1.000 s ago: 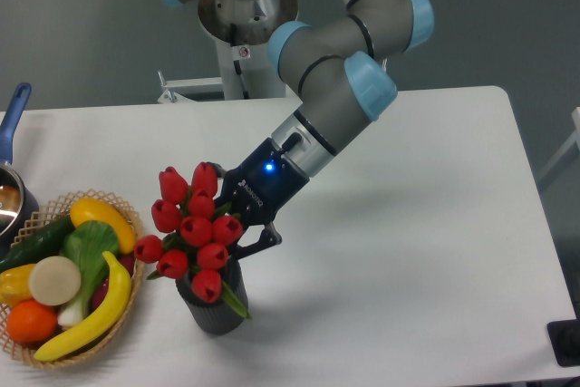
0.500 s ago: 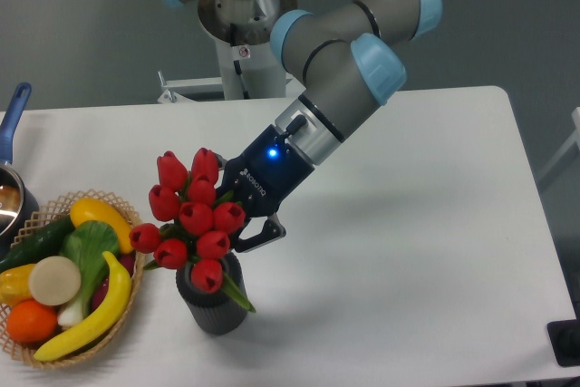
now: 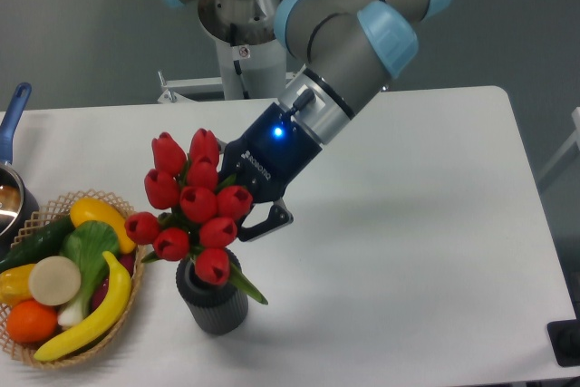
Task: Pick up the flowers from the vase
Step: 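Lift the gripped tulips up and out of the dark vase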
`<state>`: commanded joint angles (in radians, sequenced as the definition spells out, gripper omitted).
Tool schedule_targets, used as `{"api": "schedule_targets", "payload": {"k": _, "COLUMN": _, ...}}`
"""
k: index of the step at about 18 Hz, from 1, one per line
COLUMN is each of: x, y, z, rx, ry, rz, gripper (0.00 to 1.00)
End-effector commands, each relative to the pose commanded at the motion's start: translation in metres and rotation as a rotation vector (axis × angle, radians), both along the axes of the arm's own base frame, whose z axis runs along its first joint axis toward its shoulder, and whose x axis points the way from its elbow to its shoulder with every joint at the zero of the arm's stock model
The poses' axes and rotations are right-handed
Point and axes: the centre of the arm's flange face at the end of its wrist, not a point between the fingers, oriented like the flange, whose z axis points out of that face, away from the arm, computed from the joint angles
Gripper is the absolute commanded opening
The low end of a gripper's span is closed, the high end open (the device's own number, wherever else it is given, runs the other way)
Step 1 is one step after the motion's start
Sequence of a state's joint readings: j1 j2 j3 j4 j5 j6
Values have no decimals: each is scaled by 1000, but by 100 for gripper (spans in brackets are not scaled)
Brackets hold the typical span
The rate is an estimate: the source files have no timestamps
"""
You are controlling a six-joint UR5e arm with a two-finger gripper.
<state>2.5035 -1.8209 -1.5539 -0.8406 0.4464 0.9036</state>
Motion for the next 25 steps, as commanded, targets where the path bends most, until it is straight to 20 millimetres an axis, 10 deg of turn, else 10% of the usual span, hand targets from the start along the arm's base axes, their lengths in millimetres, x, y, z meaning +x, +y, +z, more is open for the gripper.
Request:
{"api": "schedule_targets", "payload": {"k": 11, "x": 4, "y": -15, "z": 36, "rx": 7, "ry": -25, "rz": 49, "gripper": 48}}
{"api": "schedule_targets", "payload": {"k": 25, "x": -93, "y": -109, "z": 43, "rx": -78, "ry": 102, "rz": 328, "gripper": 48}}
